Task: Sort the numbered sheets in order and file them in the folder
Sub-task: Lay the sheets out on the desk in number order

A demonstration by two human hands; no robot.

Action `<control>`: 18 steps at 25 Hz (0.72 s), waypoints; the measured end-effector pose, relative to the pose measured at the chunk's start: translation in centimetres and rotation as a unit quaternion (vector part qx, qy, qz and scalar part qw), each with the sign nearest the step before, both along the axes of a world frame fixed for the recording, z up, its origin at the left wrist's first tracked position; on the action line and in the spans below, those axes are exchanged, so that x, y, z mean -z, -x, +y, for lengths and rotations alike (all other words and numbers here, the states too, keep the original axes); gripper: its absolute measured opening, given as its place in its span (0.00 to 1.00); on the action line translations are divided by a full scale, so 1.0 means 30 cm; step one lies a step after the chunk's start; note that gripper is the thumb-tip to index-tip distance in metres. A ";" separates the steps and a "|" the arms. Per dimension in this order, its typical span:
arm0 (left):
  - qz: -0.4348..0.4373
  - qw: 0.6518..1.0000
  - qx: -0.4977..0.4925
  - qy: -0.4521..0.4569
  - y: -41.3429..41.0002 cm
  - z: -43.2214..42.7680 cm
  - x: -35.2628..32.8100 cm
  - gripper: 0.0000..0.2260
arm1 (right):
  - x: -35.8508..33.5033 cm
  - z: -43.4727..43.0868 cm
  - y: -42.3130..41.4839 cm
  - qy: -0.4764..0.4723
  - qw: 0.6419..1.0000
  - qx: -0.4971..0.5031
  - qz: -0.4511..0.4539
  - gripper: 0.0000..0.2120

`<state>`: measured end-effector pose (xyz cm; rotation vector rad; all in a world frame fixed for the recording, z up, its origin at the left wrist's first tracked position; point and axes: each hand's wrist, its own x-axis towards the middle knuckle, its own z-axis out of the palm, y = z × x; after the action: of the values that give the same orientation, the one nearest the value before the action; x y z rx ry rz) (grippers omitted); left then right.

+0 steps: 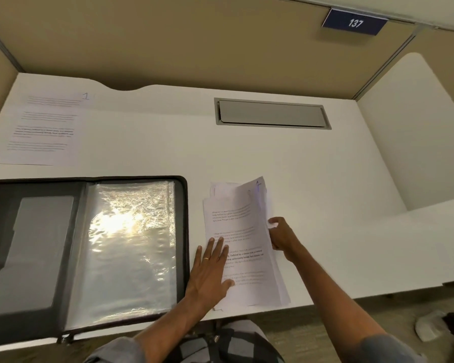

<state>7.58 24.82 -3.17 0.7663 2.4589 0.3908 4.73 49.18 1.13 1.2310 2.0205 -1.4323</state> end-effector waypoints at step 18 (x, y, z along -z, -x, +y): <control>-0.031 0.996 -0.084 -0.012 -0.010 0.045 0.017 0.45 | 0.072 0.154 -0.003 -0.072 0.991 -0.060 0.095 0.06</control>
<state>7.89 26.17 -3.68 0.5495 2.4720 0.4985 4.82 53.80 -1.02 1.0405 2.3202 -1.4128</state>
